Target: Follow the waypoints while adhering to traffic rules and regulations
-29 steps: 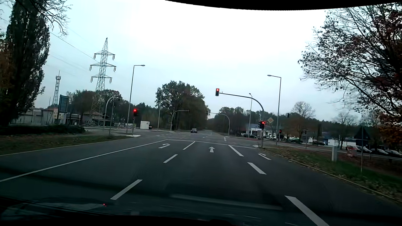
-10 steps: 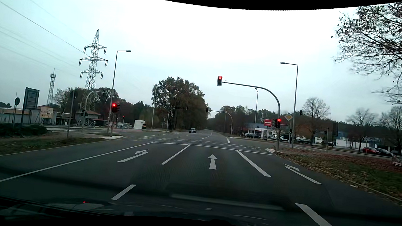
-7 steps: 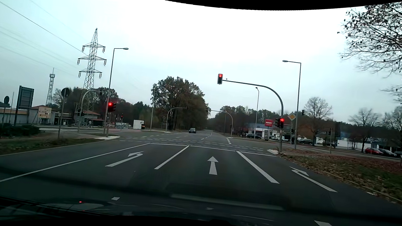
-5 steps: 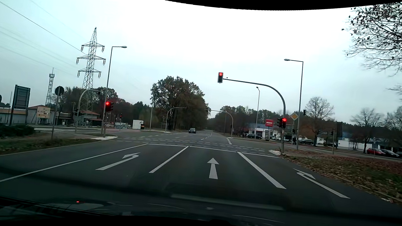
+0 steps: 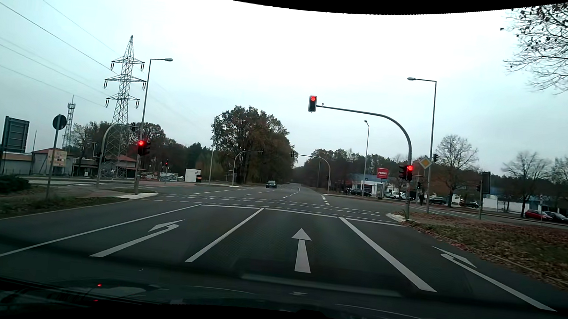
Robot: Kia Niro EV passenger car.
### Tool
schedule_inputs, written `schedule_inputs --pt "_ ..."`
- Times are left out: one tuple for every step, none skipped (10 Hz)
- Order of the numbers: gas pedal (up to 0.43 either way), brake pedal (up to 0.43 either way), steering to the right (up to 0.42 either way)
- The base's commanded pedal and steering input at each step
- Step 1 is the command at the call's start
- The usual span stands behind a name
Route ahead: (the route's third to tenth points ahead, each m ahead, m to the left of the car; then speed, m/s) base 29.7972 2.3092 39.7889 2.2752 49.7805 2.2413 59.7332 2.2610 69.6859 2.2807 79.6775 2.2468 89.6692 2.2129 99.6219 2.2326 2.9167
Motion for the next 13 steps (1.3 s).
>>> schedule_inputs --pt "0.0 0.0 -0.002" --pt "0.0 0.0 -0.002" --pt "0.0 0.0 -0.002" --pt "0.0 0.0 -0.002" --pt "0.0 0.0 -0.002" --pt "0.0 0.0 -0.002" --pt "0.0 0.0 -0.002" --pt "0.0 0.0 -0.002" --pt "0.0 0.0 -0.002" --pt "0.0 0.0 -0.002" --pt "0.0 0.0 -0.002" --pt "0.0 0.0 -0.002" --pt "0.0 0.0 -0.002"
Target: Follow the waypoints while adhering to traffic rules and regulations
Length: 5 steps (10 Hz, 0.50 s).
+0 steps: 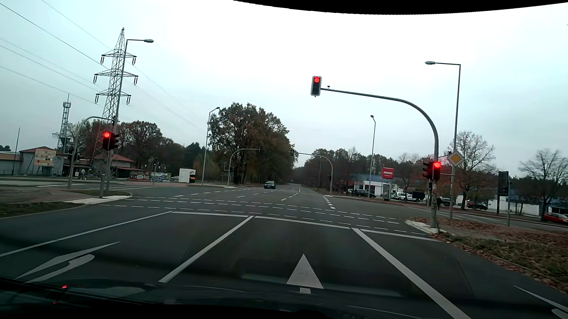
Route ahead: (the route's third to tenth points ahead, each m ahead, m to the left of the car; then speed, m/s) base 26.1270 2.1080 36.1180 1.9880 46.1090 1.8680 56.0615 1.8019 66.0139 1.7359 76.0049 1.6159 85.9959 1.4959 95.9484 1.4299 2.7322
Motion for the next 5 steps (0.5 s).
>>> schedule_inputs --pt "0.0 0.012 -0.002" --pt "0.0 0.024 -0.002" --pt "0.0 0.049 -0.002" --pt "0.0 0.061 -0.002" --pt "0.0 0.067 -0.002"
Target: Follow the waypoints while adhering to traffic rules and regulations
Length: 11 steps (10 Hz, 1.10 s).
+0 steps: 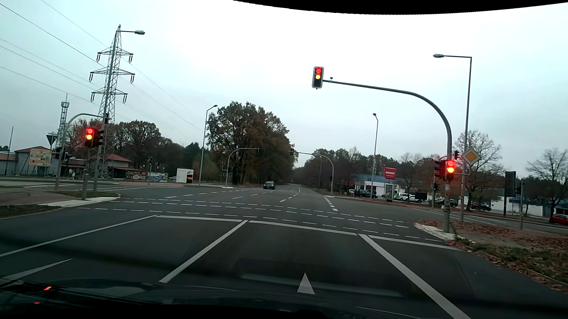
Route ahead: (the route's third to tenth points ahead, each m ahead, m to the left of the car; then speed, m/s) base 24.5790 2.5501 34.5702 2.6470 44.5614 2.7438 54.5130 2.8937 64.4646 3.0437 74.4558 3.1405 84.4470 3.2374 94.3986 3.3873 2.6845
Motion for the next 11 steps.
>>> schedule_inputs --pt "0.0 0.079 -0.002" --pt "0.0 0.067 -0.002" --pt "0.0 0.0 -0.002" --pt "0.0 0.0 -0.001" --pt "0.0 0.0 -0.002" --pt "0.169 0.0 -0.002" --pt "0.169 0.0 -0.001" --pt "0.228 0.0 -0.001" --pt "0.268 0.0 -0.002" --pt "0.339 0.0 -0.002" --pt "0.358 0.0 -0.002"
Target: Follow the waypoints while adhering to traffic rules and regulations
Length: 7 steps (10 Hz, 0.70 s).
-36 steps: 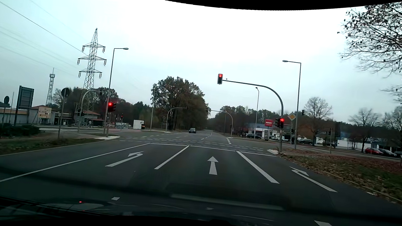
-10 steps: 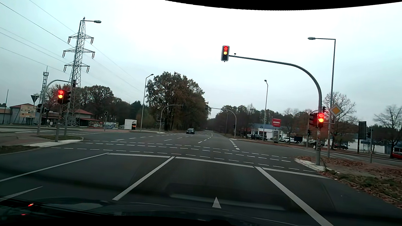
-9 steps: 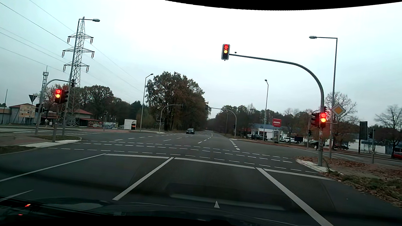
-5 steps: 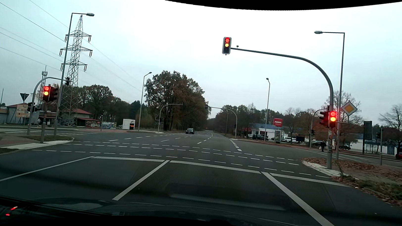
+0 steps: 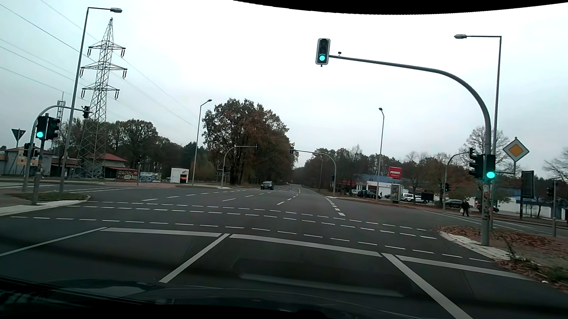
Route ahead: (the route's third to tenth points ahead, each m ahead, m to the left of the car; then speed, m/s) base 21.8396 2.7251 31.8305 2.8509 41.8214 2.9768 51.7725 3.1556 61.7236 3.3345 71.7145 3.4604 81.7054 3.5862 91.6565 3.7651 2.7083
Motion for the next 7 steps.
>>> schedule_inputs --pt "0.378 0.0 -0.002" --pt "0.39 0.0 -0.002" --pt "0.398 0.0 -0.001" --pt "0.409 0.0 -0.002" --pt "0.409 0.0 -0.001" --pt "0.409 0.0 0.0" --pt "0.421 0.0 0.001"
